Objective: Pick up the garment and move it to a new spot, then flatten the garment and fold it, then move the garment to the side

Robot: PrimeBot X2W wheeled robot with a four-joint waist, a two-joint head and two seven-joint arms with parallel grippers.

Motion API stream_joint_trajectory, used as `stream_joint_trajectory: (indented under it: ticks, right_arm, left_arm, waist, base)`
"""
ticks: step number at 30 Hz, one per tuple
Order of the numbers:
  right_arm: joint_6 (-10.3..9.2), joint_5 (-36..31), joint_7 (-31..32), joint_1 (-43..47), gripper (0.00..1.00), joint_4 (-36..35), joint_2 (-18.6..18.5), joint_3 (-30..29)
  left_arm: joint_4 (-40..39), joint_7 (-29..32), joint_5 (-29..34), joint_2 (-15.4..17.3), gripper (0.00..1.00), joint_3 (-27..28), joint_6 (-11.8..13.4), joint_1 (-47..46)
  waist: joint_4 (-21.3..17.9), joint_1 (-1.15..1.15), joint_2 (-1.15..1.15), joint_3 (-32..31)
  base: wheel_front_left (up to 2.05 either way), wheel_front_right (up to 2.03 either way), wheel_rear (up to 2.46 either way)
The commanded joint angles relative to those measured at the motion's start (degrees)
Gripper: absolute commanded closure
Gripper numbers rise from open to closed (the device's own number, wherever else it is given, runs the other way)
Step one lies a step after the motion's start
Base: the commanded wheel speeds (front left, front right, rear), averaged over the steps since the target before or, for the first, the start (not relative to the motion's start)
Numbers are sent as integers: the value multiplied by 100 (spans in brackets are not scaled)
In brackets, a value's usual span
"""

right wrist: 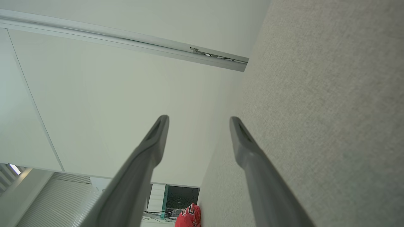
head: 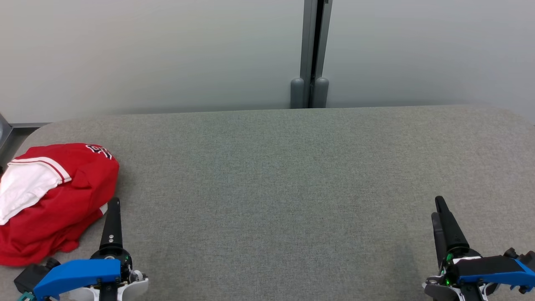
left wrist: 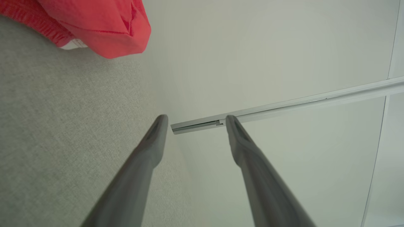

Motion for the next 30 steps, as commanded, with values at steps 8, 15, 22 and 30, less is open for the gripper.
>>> stream_joint_trajectory:
  ticks: [8, 15, 22, 30]
  right_arm:
    - [8, -902, -209, -173, 0, -237, -33, 112]
    - [9, -1583, -358, -194, 0, -313, -37, 175]
    - [9, -2289, -491, -211, 0, -362, -41, 189]
    - [10, -3005, -636, -252, 0, -372, -45, 244]
  left_arm:
    - [-222, -210, 991, 52, 0, -51, 89, -193]
    - [-286, -358, 1848, 56, 0, -167, 138, -211]
    - [-336, -492, 2682, 59, 0, -252, 222, -229]
    - [-340, -638, 3589, 63, 0, -292, 290, -249]
  waist:
    - [2, 0, 0, 9]
    - [15, 0, 0, 19]
    - [34, 0, 0, 28]
    - [53, 0, 0, 35]
  base:
    - [0, 0, 0]
    - [0, 0, 0]
    - [0, 0, 0]
    - [0, 0, 0]
